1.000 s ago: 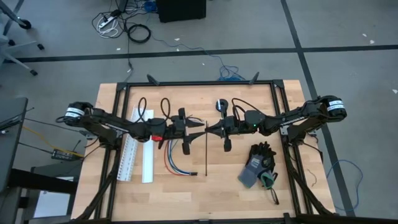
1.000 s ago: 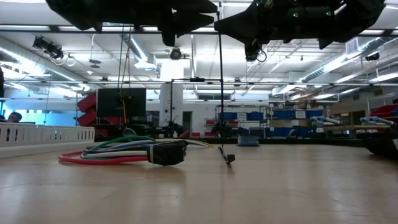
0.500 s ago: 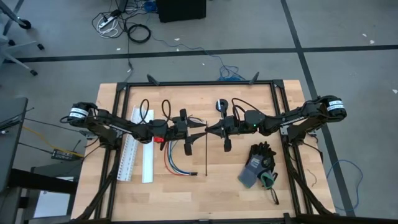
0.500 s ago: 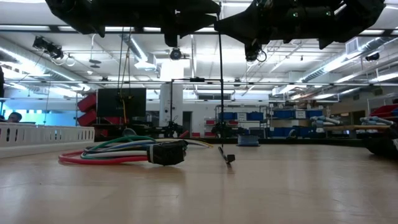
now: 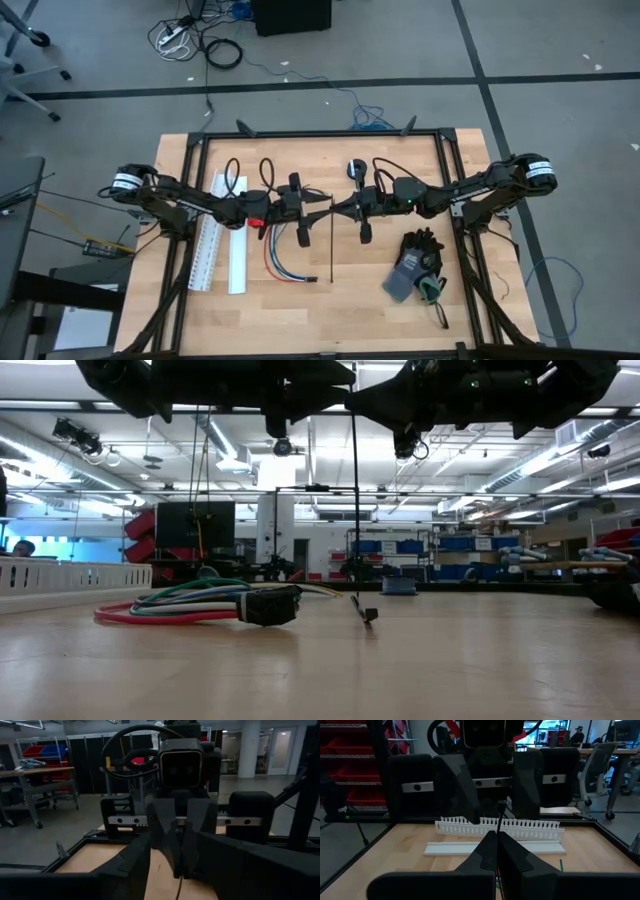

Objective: Ziptie cables
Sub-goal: Wrap the cables together using a ziptie

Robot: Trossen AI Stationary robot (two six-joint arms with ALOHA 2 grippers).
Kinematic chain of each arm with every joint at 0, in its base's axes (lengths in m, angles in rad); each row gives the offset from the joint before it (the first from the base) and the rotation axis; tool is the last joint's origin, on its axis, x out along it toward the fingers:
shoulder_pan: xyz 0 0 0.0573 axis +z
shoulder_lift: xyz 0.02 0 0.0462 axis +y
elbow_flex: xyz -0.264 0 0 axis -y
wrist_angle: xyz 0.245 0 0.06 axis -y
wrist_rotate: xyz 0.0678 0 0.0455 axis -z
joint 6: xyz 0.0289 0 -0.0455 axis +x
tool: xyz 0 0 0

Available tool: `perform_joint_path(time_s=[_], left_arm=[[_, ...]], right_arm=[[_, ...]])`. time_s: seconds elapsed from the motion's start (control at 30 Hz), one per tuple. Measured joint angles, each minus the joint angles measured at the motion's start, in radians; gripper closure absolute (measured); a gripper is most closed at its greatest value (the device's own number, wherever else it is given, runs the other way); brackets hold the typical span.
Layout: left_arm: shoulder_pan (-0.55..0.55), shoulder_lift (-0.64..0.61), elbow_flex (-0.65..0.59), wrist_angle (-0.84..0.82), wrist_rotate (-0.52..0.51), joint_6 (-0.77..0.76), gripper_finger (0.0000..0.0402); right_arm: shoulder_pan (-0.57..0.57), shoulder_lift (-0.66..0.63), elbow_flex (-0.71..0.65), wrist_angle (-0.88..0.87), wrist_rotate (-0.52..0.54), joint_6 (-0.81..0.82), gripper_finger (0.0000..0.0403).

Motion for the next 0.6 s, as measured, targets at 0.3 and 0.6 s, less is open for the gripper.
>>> perform_joint_path(time_s=[0.3, 0.6], left_arm=[[0.001, 0.002, 0.0, -0.002, 0.002, 0.0, 0.0245], [0.019, 0.002, 0.0, -0.003, 0.01, -0.02, 0.0245]], right_arm=[[-0.009, 0.0, 0.0, 0.001, 0.0, 0.007, 0.0403], [-0.008, 0.0, 0.0, 0.019, 0.0, 0.008, 0.0403]])
